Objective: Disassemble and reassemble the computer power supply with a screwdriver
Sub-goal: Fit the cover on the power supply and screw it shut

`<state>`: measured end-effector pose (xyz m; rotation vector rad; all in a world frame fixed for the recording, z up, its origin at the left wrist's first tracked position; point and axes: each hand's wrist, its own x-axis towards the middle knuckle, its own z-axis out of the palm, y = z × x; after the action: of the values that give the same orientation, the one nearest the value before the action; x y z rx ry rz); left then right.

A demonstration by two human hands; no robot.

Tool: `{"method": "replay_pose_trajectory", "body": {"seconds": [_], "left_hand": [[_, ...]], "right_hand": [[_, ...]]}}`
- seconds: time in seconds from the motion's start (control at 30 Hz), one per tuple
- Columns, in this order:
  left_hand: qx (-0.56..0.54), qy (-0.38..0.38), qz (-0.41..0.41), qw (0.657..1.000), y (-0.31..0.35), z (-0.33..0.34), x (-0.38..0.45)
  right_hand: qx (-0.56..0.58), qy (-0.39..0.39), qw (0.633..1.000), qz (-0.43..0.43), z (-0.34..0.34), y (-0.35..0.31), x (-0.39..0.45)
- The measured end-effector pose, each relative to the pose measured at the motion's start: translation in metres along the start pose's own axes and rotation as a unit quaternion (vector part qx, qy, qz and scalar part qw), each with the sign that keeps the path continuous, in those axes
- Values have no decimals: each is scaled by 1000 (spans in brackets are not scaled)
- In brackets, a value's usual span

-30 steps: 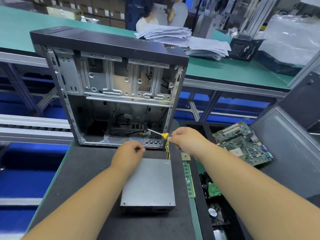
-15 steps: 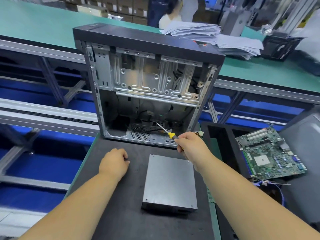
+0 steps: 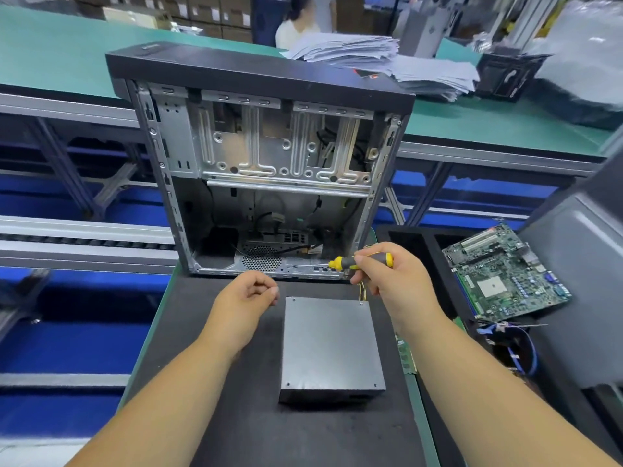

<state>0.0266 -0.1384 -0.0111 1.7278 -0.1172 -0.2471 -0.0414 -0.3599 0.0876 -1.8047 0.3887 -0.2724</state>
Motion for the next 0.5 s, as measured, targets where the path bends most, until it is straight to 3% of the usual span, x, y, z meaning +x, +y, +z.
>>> {"method": "replay_pose_trajectory", "body": {"seconds": [0.23, 0.5], "left_hand": [[-223, -21, -75, 972, 25, 23, -19], [-242, -24, -69, 968, 49, 49, -46]], "right_hand": [[21, -19, 1000, -11, -11, -9, -18], [30, -49, 998, -33, -49, -6, -34]]}}
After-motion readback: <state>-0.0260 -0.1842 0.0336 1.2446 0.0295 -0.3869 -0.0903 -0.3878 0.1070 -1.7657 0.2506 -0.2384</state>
